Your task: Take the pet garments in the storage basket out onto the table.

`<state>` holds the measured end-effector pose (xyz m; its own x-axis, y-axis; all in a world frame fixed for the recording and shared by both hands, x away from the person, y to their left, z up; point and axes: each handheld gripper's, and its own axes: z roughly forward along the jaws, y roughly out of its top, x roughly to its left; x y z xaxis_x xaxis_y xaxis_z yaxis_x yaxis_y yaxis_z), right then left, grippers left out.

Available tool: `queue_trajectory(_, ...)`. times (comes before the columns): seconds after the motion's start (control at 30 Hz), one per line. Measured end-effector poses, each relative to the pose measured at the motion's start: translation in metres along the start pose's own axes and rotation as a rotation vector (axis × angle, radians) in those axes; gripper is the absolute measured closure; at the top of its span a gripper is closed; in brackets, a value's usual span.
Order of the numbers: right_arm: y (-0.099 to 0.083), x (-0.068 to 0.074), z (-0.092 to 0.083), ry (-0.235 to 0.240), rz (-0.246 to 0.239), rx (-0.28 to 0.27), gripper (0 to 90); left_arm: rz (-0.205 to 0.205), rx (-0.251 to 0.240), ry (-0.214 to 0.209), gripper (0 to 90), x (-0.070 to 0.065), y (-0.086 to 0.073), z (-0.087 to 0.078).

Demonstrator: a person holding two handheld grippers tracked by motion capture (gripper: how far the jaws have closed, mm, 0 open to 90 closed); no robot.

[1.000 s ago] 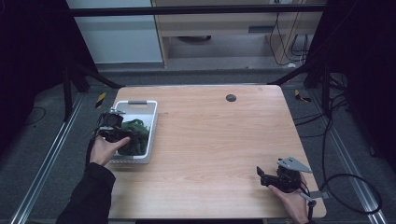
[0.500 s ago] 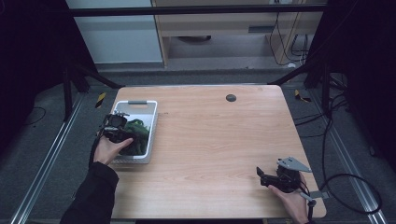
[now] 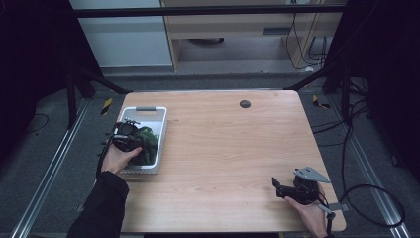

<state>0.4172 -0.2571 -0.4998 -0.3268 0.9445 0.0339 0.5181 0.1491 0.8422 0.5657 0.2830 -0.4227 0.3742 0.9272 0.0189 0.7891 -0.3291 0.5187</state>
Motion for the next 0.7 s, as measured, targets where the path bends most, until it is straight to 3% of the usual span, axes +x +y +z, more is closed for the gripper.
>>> queue_trajectory(0.27, 0.0, 0.0, 0.0, 0.003, 0.004, 0.002, 7.4, 0.006, 0.042, -0.008, 73.9, 0.001, -0.001, 0.001)
queue_trajectory(0.47, 0.0, 0.0, 0.0, 0.007, 0.006, 0.006, 7.3, 0.008, 0.031, -0.009, 77.6, 0.002, -0.002, -0.003)
queue_trajectory(0.7, 0.0, -0.001, 0.001, 0.006, 0.006, 0.008, 7.3, 0.011, -0.018, -0.016, 78.2, 0.003, -0.002, -0.019)
